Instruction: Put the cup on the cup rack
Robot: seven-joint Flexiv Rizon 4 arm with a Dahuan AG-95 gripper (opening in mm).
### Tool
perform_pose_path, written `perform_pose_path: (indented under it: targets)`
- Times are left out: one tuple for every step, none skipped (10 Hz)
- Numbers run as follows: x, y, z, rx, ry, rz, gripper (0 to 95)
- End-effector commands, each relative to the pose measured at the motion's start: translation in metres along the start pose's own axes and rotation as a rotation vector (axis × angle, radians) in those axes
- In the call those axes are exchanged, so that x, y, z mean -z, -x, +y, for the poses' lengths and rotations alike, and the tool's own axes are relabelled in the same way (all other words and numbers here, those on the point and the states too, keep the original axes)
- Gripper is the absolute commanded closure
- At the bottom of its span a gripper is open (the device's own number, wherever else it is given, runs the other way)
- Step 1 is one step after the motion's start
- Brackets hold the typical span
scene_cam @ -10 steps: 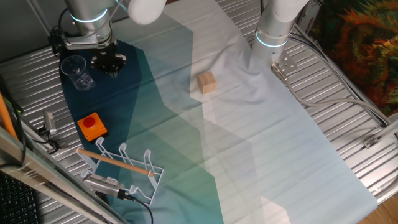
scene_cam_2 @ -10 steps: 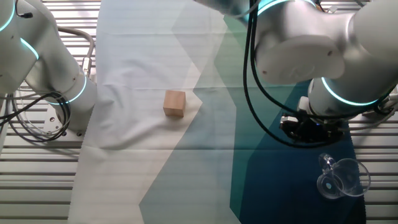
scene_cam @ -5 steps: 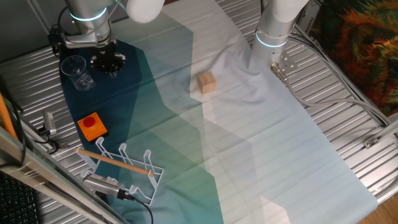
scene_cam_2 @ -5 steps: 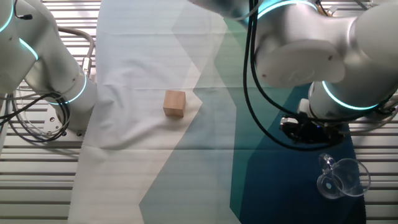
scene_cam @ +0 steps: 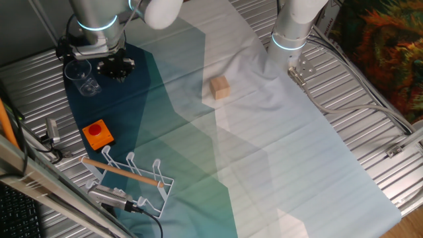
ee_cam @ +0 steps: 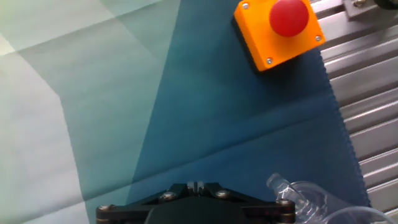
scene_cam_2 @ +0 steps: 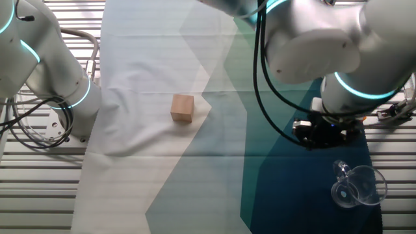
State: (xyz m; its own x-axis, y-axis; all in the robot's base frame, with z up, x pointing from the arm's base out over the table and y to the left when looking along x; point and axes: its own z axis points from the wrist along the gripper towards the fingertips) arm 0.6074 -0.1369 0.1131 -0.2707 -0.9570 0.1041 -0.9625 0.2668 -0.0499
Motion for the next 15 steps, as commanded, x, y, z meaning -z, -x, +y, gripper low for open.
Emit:
perform_pose_path:
  targets:
    - [-0.001, -0.001, -0.001, -0.048, 0.000, -0.054, 95.0]
    - [-0.001, -0.001, -0.001, -0.050, -0.003, -0.056, 95.0]
    - [-0.001, -0.001, -0.001, -0.055, -0.013, -0.056, 95.0]
    - [-0.001, -0.001, -0.001, -0.065, -0.020, -0.057, 95.0]
    - [-0.001, -0.001, -0.001, -0.057, -0.023, -0.052, 95.0]
    - [-0.001, -0.001, -0.001, -0.055, -0.022, -0.049, 95.0]
    - [-0.001, -0.001, -0.001, -0.048, -0.022, -0.049, 95.0]
    - [-0.001, -0.001, -0.001, -0.044, -0.022, -0.049, 95.0]
    - [-0.001, -0.001, -0.001, -0.042, -0.022, -0.049, 95.0]
    - [-0.001, -0.001, -0.001, -0.035, -0.022, -0.049, 95.0]
    - [-0.001, 0.000, -0.001, -0.029, -0.022, -0.053, 95.0]
    - [-0.002, 0.000, -0.003, -0.022, -0.022, -0.057, 95.0]
    - [-0.003, 0.002, -0.010, 0.006, -0.021, -0.063, 95.0]
    - [-0.004, 0.004, -0.018, 0.017, -0.023, -0.059, 95.0]
    - [-0.006, 0.006, -0.025, 0.031, -0.024, -0.059, 95.0]
